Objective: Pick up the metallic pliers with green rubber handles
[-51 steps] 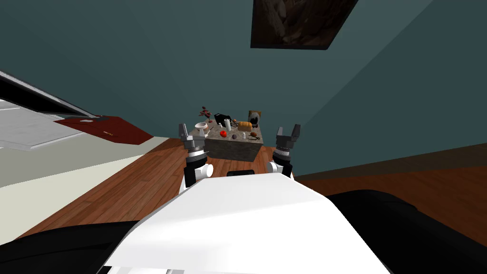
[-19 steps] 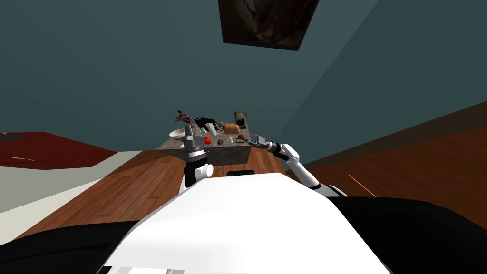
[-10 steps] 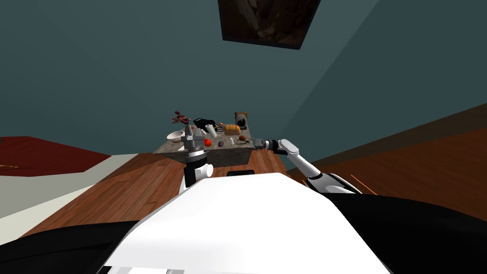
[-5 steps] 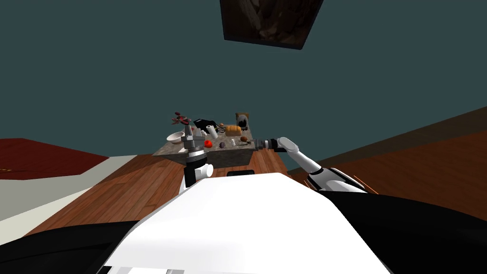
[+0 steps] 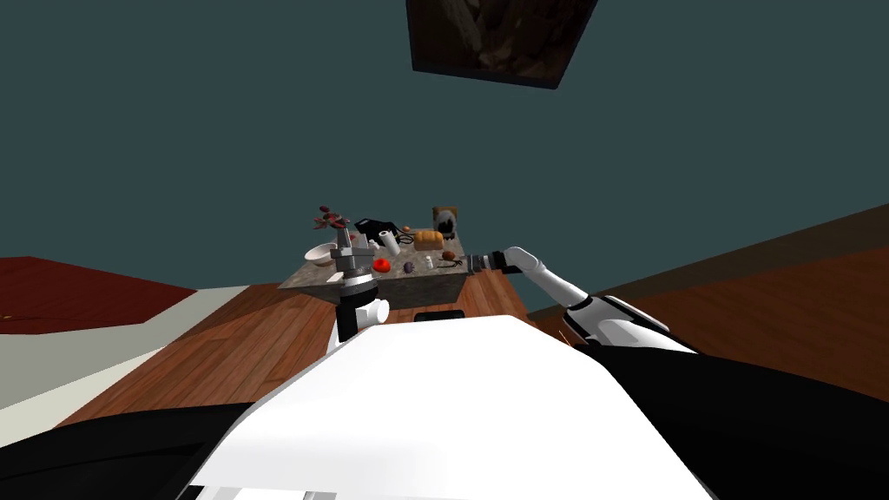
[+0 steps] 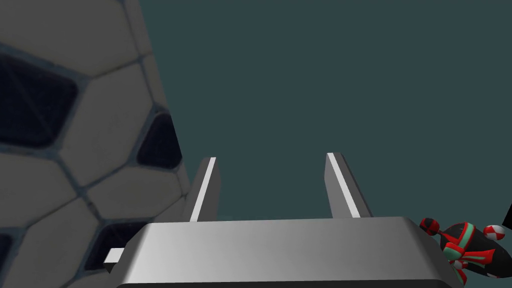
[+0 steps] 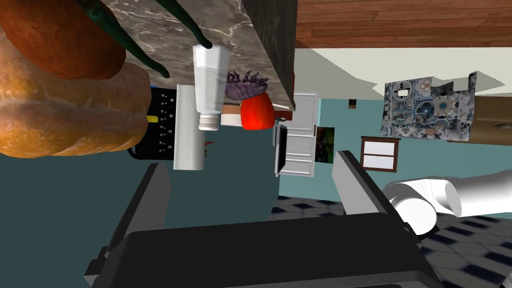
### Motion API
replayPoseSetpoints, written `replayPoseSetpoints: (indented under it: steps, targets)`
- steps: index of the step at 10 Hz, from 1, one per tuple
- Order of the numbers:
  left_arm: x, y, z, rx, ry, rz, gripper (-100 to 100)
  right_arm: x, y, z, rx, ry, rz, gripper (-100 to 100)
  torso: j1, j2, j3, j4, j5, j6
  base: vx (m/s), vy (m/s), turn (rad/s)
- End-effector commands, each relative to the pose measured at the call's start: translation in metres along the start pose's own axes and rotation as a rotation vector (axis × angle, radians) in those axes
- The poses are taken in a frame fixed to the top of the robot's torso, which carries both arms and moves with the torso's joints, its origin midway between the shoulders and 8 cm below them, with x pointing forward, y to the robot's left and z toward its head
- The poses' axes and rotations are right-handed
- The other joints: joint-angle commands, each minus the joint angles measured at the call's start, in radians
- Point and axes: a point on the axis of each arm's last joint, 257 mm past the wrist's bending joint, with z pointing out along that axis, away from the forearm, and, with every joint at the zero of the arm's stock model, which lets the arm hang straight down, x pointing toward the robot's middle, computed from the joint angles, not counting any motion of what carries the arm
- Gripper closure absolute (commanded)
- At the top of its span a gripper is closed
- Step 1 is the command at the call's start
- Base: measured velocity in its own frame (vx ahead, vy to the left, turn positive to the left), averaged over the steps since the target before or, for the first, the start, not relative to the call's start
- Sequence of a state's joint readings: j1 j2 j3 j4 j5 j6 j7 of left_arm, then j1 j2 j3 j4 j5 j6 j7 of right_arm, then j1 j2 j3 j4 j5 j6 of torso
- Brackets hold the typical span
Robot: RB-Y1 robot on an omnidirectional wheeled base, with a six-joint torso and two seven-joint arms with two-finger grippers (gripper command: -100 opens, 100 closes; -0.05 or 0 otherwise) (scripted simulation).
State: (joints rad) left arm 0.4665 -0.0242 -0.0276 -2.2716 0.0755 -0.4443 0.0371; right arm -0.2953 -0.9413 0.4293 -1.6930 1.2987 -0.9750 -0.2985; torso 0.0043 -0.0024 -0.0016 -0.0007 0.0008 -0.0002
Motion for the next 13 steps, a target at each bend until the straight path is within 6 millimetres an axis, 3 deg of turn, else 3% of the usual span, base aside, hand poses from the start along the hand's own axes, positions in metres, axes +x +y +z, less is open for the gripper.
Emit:
replayPoseSetpoints:
  steps: [1, 4, 9, 13]
  targets:
    - [0.000, 0.000, 0.000, 0.000, 0.000, 0.000, 0, 0.006, -0.002, -0.001, 0.005, 0.028, -0.012, -100, 0.000, 0.000, 0.000, 0.000, 0.000, 0.000, 0.020, 0.030, 0.001]
    - [0.000, 0.000, 0.000, 0.000, 0.000, 0.000, 0, 0.042, -0.018, -0.011, 0.009, 0.186, -0.053, -100, 0.000, 0.000, 0.000, 0.000, 0.000, 0.000, 0.044, 0.066, -0.007]
    - [0.000, 0.000, 0.000, 0.000, 0.000, 0.000, 0, 0.084, -0.039, -0.030, 0.031, 0.368, -0.115, -100, 0.002, 0.000, 0.000, 0.000, 0.000, 0.000, 0.035, 0.081, -0.005]
    - [0.000, 0.000, 0.000, 0.000, 0.000, 0.000, 0, 0.125, -0.062, -0.059, 0.048, 0.556, -0.162, -100, 0.001, 0.001, 0.001, 0.000, 0.000, 0.000, 0.033, 0.087, 0.003]
